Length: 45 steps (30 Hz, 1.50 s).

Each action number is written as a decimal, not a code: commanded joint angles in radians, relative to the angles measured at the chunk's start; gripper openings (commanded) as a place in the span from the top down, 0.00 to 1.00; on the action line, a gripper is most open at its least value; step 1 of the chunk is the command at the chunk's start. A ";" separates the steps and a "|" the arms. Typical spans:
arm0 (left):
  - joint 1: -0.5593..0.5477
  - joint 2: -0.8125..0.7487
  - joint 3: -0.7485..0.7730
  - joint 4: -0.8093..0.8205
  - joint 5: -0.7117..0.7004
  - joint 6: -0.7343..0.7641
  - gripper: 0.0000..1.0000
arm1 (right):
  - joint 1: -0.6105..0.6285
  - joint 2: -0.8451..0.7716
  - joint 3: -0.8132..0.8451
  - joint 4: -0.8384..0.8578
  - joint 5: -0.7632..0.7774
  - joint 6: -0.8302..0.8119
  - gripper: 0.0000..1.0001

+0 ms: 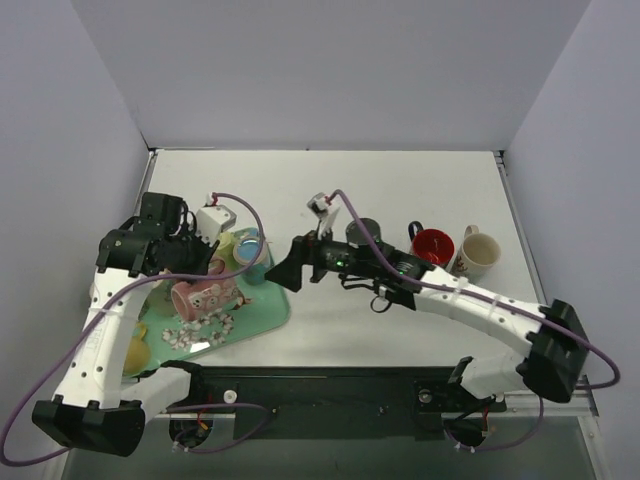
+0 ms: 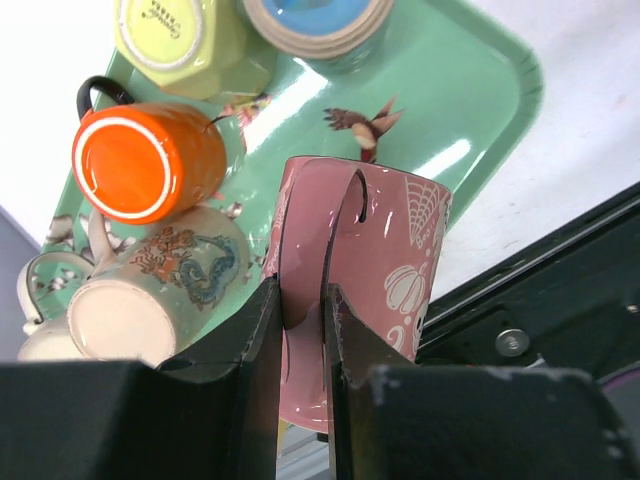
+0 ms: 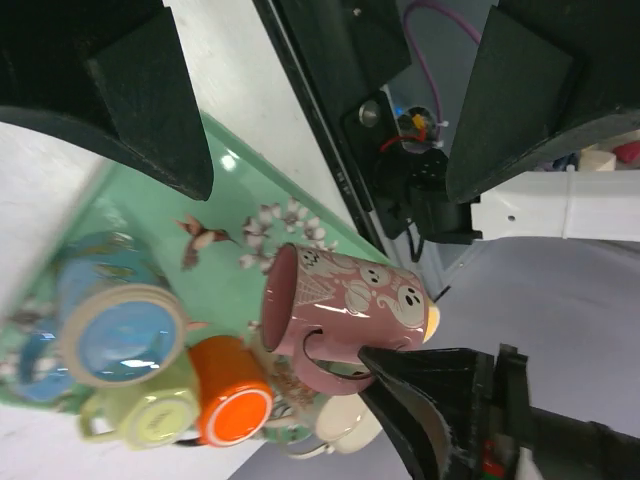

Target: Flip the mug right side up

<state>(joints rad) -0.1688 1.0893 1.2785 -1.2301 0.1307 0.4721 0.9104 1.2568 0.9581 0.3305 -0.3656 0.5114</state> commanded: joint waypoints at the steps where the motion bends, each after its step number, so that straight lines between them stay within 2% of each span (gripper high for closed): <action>1: -0.001 -0.060 0.130 0.037 0.128 -0.061 1.00 | 0.051 0.170 0.093 0.274 -0.122 0.128 0.03; 3: -0.003 -0.069 0.180 0.043 0.213 -0.076 1.00 | 0.058 0.248 0.138 0.320 -0.134 0.154 0.03; 7: -0.009 -0.060 0.222 0.035 0.296 -0.089 1.00 | 0.061 0.380 0.243 0.395 -0.205 0.234 0.03; 9: -0.011 -0.063 0.217 0.056 0.314 -0.090 1.00 | 0.068 0.420 0.263 0.465 -0.220 0.280 0.06; 11: -0.012 -0.063 0.219 0.070 0.334 -0.095 1.00 | 0.077 0.450 0.280 0.499 -0.236 0.306 0.16; 13: -0.012 -0.065 0.220 0.098 0.348 -0.112 1.00 | 0.087 0.480 0.303 0.519 -0.259 0.332 0.38; 14: -0.012 -0.063 0.220 0.104 0.349 -0.124 1.00 | 0.088 0.495 0.312 0.544 -0.268 0.346 0.63; 15: -0.014 -0.066 0.222 0.127 0.346 -0.133 1.00 | 0.090 0.504 0.314 0.561 -0.285 0.380 0.78; 16: -0.011 -0.065 0.222 0.136 0.348 -0.144 1.00 | 0.088 0.509 0.311 0.587 -0.294 0.394 0.99; 20: -0.009 -0.058 0.216 0.164 0.317 -0.153 1.00 | 0.067 0.433 0.225 0.582 -0.280 0.386 1.00; 21: -0.011 -0.055 0.211 0.179 0.285 -0.161 0.93 | 0.056 0.374 0.208 0.520 -0.263 0.345 1.00; 22: -0.009 -0.055 0.199 0.187 0.250 -0.165 0.76 | 0.051 0.345 0.180 0.459 -0.209 0.314 1.00; 23: -0.008 -0.055 0.193 0.208 0.222 -0.167 0.41 | 0.047 0.270 0.171 0.309 -0.161 0.232 1.00; 24: -0.009 -0.055 0.180 0.215 0.167 -0.174 0.27 | 0.045 0.232 0.166 0.230 -0.062 0.192 1.00; 25: -0.011 -0.048 0.179 0.225 0.147 -0.178 0.14 | 0.048 0.160 0.169 0.061 0.017 0.120 1.00; 26: -0.009 -0.045 0.174 0.230 0.091 -0.176 0.14 | 0.050 0.129 0.177 -0.006 0.160 0.095 1.00; 27: -0.009 -0.039 0.171 0.242 0.072 -0.173 0.14 | 0.045 0.060 0.179 -0.118 0.230 0.079 1.00; 28: -0.011 -0.034 0.159 0.250 0.037 -0.168 0.13 | 0.039 0.029 0.173 -0.172 0.395 0.078 1.00; 30: -0.011 -0.026 0.128 0.267 0.015 -0.144 0.13 | -0.025 -0.036 0.150 -0.252 0.565 0.087 1.00; 32: -0.018 -0.013 0.105 0.288 -0.023 -0.141 0.12 | -0.112 -0.047 0.128 -0.289 0.631 0.136 1.00; 36: -0.041 0.059 0.090 0.267 -0.156 -0.141 0.11 | -0.249 0.070 0.140 -0.327 0.709 0.228 1.00; 41: -0.054 0.073 0.045 0.207 -0.204 -0.101 0.10 | -0.314 0.261 0.221 -0.380 0.774 0.297 1.00; 45: -0.055 0.061 -0.008 0.198 -0.264 -0.086 0.10 | -0.329 0.346 0.251 -0.406 0.826 0.335 1.00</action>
<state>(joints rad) -0.2203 1.1774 1.2953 -1.0260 -0.0498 0.3573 0.5812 1.5978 1.1137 -0.0788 0.3527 0.7792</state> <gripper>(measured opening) 0.898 0.095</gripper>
